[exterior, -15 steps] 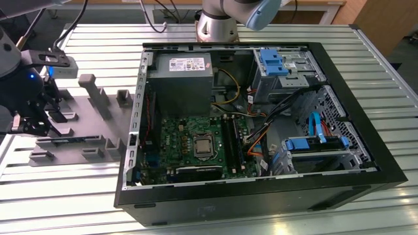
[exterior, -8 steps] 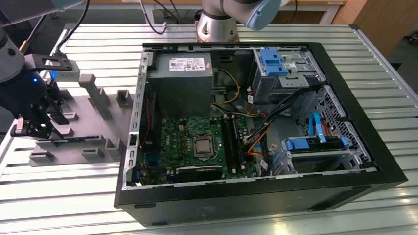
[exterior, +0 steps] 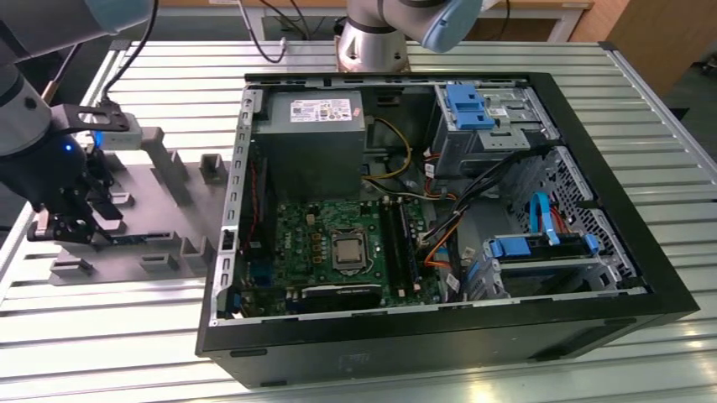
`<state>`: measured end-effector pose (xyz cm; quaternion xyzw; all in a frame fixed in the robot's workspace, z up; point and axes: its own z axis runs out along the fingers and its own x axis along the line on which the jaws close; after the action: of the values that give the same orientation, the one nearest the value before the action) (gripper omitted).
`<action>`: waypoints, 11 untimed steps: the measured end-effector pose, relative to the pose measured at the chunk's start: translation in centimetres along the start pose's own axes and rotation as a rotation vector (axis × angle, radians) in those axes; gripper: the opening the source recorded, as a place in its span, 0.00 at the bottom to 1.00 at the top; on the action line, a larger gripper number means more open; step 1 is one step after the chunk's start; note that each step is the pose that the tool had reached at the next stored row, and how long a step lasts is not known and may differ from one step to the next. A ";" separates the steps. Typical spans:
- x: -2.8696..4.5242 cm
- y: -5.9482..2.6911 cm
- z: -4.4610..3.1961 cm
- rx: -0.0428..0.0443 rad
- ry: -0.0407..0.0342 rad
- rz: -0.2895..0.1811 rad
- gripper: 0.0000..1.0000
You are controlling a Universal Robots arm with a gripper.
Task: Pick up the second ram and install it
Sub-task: 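Pick up the second ram and move it above second insertion slot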
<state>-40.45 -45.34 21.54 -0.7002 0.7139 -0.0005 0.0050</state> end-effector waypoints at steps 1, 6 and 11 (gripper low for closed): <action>0.00 0.00 0.18 0.0000 0.0000 0.000 0.45; 0.02 0.02 1.10 0.0000 0.0000 0.000 0.45; 0.05 0.03 1.84 0.0000 0.0000 0.000 0.45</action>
<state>-40.46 -45.38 19.71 -0.7002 0.7139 -0.0005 0.0050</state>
